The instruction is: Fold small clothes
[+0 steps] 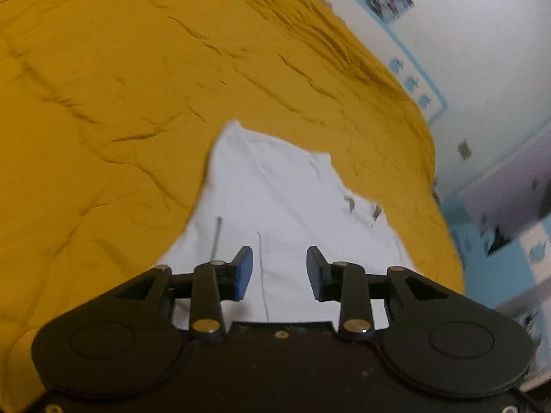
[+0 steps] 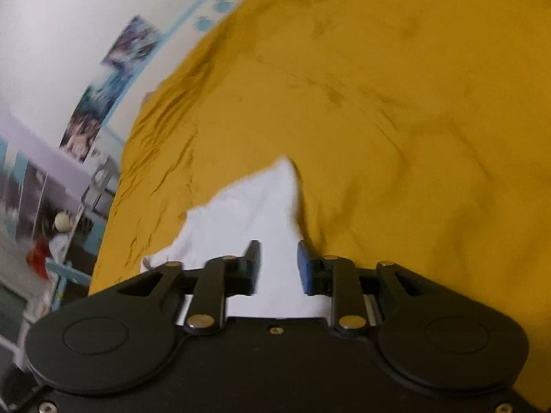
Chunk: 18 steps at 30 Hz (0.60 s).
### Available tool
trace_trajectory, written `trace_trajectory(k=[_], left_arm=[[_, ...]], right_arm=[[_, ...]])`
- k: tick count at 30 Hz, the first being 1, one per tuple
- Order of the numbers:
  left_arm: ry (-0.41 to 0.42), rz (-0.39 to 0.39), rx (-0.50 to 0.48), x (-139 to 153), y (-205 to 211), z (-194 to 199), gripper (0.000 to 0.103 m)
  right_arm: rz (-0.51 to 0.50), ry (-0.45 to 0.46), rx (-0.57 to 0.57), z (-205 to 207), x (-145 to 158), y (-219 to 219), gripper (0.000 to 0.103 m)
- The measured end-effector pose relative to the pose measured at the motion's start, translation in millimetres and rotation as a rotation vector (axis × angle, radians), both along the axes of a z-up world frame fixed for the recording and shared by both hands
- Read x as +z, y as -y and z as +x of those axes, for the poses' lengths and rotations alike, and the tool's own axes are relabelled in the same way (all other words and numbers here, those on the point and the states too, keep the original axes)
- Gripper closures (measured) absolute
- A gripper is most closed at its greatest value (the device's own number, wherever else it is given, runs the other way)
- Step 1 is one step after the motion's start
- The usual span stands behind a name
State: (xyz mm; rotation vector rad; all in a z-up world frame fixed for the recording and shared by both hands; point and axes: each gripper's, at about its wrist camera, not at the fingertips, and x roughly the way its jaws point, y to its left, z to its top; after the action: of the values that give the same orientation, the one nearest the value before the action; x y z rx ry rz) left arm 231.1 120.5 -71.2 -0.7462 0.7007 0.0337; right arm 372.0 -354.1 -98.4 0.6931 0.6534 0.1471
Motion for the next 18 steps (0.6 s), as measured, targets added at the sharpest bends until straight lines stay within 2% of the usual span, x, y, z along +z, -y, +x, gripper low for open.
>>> trace_trajectory(k=[3,5,8,9,10,11,14,17,18], left_arm=[[-0.094,0.067,0.002,-22,14,19,0.07],[-0.14,0.057,-0.012,-38,20,27,0.07],[-0.146,0.115,-0.017,-46,29,35,0.069],[-0.149,0.123,-0.016,-48,28,39,0.069],[-0.154,0.126,-0.012,-46,28,41,0.069],[-0.151,0.123,-0.007,-44,26,42,0.069],[-0.112,0.163,-0.021,-37,28,48,0.069],[-0.152,0.138,-0.024,-54,22,57,0.066],[-0.157,0.146,-0.028,-57,21,58,0.066]], right_arm=[[-0.06,-0.014,0.006,52,-13,-4,0.063],[-0.042,-0.051,0.011,74,-25,-8,0.063],[-0.02,-0.108,0.055,89,-41,-17,0.063],[-0.059,-0.118,0.063,88,-43,-21,0.067],[-0.103,-0.119,0.081,87,-41,-27,0.097],[-0.144,-0.116,0.085,87,-37,-31,0.098],[-0.147,-0.058,-0.006,78,-24,-23,0.099],[-0.183,-0.162,-0.015,89,-44,-21,0.1],[-0.219,-0.156,-0.001,88,-47,-24,0.101]])
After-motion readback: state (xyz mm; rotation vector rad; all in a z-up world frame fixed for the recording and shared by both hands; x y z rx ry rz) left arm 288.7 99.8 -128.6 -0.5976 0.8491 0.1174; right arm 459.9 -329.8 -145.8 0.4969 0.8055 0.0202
